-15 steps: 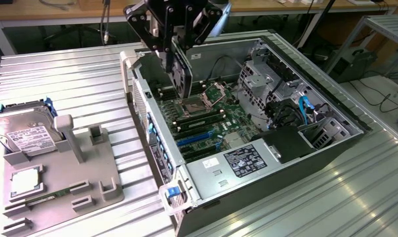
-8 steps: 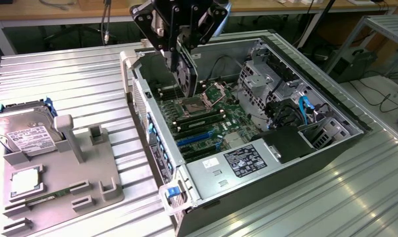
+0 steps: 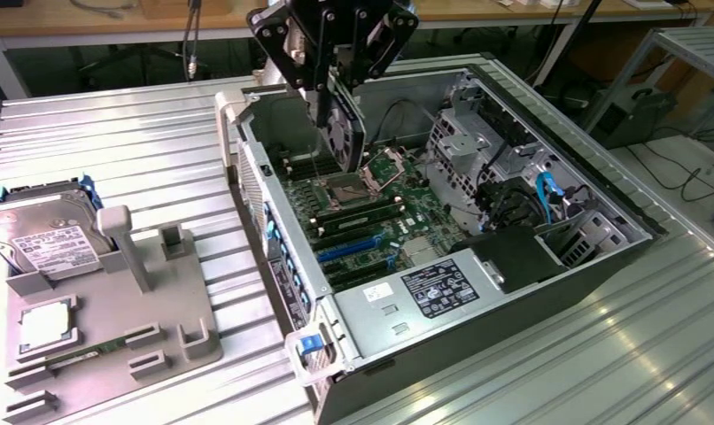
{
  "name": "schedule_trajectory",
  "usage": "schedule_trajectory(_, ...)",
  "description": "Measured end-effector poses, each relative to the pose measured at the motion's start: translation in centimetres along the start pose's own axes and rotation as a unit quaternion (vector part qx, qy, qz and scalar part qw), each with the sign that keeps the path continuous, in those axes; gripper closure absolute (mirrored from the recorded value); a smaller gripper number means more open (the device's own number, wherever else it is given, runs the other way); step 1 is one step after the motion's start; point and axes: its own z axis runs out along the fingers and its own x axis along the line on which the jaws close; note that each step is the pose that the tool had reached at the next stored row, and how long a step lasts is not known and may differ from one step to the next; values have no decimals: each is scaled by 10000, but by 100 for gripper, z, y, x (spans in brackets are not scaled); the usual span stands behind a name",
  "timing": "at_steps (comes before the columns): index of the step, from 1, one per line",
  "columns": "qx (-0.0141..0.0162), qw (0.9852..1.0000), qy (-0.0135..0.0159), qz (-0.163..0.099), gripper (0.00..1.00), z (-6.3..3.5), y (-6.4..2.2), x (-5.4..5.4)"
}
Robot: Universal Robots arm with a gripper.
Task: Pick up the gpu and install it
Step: 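Pick up the gpu and move the gpu toward the slot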
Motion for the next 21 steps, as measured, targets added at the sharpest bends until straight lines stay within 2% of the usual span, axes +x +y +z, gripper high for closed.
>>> schedule_trajectory(4, 0, 10000, 0, 0, 72, 3, 1, -125)
schedule_trajectory(21, 0, 10000, 0, 0, 72, 7, 3, -313)
